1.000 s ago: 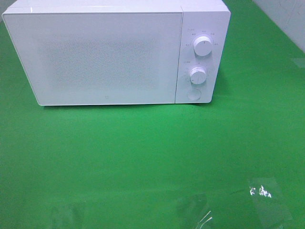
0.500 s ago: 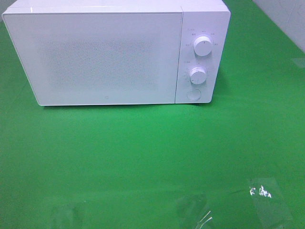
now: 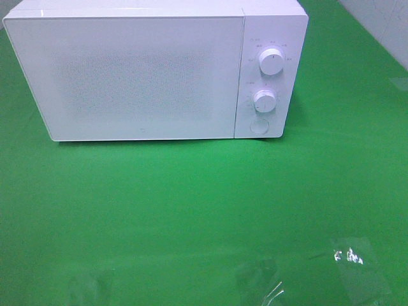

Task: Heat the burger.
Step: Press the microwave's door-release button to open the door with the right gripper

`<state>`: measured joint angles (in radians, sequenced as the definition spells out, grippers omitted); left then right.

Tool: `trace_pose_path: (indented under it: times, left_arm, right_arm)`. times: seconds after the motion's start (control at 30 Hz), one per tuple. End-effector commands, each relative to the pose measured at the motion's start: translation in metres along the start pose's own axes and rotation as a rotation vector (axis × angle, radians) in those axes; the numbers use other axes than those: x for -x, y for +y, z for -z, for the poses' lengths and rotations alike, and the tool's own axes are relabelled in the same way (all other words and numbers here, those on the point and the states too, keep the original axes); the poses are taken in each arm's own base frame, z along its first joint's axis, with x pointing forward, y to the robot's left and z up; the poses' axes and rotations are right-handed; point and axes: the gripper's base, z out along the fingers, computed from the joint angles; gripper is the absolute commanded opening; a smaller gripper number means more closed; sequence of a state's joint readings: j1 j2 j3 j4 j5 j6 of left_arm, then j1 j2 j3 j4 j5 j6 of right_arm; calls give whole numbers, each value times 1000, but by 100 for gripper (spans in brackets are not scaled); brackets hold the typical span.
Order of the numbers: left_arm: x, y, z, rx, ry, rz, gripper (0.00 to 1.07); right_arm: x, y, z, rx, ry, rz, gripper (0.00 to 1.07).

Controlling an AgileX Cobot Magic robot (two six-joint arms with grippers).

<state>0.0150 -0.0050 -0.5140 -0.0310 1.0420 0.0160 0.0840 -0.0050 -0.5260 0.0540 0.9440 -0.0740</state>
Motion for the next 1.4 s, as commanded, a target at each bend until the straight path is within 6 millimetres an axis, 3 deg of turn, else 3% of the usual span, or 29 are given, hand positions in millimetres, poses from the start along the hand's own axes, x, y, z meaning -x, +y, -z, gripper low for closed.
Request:
trace_pose_path:
  times: [0.03,0.17,0.47,0.6,0.77,0.97,1.07,1.27,1.4]
  left_arm:
    - [-1,0,2,3,-22,3,100]
    - [-1,0,2,3,-22,3,100]
    - [-1,0,2,3,-22,3,100]
    - [-1,0,2,3,-22,3,100]
    - [-1,0,2,3,-22,3,100]
    - [-1,0,2,3,-22,3,100]
    - [-1,0,2,3,-22,3,100]
    - [-1,0,2,3,-22,3,100]
    - [-1,0,2,3,-22,3,100]
  right_arm:
    - [7,0,7,-13,-95,-10,67]
    - [18,-1,3,-20,-186,-12,67]
    - [26,-4,-42,-22,-75,-21,67]
    - [35,-7,-73,-25,-14,-26,67]
    - [38,-8,-88,-27,8,-29,67]
    - [42,-11,-127,-33,46,-55,68]
    - [43,-11,-136,-35,50,-56,68]
    - [44,-13,-159,-41,34,-57,68]
    - [41,-15,-182,-57,-117,-54,68]
